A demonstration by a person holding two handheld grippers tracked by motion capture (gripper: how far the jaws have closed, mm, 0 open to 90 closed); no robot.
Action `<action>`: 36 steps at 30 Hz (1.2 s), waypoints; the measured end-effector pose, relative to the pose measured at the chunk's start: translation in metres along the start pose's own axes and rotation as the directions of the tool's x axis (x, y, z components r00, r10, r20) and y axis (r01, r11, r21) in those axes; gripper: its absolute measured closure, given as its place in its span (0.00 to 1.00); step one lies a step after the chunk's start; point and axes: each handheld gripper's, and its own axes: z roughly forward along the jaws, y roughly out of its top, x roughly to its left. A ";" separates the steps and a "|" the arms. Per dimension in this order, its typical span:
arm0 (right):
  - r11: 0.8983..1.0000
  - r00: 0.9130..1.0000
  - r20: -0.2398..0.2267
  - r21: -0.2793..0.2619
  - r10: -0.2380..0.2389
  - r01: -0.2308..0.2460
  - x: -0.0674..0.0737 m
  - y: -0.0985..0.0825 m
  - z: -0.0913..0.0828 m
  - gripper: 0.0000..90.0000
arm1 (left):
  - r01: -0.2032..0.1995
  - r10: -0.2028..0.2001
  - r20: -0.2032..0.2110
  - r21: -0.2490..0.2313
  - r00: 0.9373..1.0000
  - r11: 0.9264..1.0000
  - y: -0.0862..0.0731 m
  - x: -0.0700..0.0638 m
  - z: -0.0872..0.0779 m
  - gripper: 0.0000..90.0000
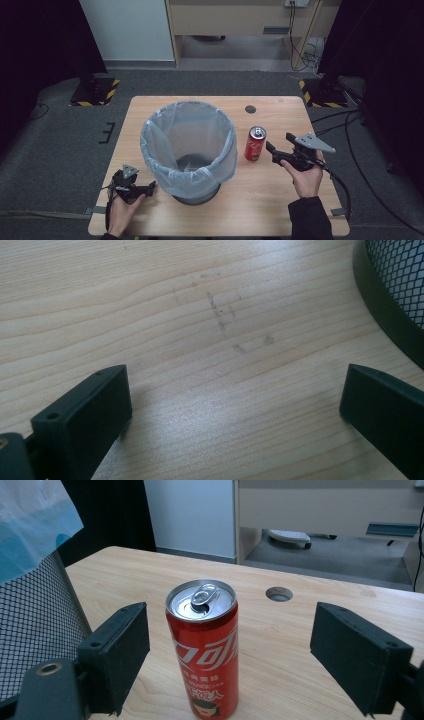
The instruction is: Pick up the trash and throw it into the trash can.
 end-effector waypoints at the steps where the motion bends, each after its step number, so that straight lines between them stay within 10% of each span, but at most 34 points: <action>1: 1.000 1.000 0.000 0.002 0.001 -0.001 0.000 -0.001 0.002 0.18 | 0.000 0.000 0.000 0.000 1.000 1.000 0.000 0.000 0.000 0.00; 36: 0.998 1.000 0.020 0.065 0.005 -0.006 0.009 -0.035 0.073 0.18 | -0.003 0.003 0.003 0.000 1.000 1.000 0.000 -0.001 0.000 0.00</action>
